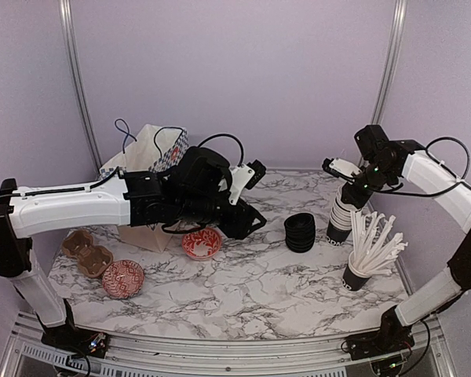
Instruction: Pack the takeout coffee
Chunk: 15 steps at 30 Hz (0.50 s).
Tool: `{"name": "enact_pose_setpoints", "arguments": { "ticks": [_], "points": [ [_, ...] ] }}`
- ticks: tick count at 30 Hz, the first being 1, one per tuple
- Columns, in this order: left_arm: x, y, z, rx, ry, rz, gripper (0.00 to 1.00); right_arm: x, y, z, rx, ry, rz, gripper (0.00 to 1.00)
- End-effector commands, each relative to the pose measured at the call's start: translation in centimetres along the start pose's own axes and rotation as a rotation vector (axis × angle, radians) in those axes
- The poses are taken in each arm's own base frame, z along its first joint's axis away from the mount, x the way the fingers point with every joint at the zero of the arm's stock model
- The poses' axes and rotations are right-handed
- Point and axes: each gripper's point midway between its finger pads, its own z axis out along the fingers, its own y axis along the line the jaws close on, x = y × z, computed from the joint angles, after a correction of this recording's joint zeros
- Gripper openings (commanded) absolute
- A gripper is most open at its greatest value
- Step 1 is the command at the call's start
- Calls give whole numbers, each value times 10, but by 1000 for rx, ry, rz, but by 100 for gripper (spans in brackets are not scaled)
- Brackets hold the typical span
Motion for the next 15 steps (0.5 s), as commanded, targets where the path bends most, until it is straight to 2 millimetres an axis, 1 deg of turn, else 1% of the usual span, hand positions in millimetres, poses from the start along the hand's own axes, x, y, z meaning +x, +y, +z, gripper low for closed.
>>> {"name": "enact_pose_setpoints", "arguments": {
  "ticks": [1, 3, 5, 9, 12, 14, 15],
  "points": [
    [-12, -5, -11, 13, -51, -5, 60, -10, -2, -4, 10, -19, 5, 4],
    [-10, -5, -10, 14, -49, -6, 60, -10, -4, -4, 15, -16, 6, 0],
    [-10, -6, -10, 16, -52, -8, 60, -13, -9, -7, 39, -26, 7, 0],
    [-10, -9, -8, 21, -55, -7, 60, -23, -27, -19, 117, -59, 0, 0],
    [-11, -9, -4, 23, -62, -11, 60, -32, -41, -32, 157, -89, 7, 0],
    [-12, -10, -1, 26, -69, -14, 60, -38, -43, -40, 140, -125, 12, 0],
    [-12, -10, 0, 26, -75, -18, 60, -39, -43, -40, 137, -125, 4, 0]
  ]
}}
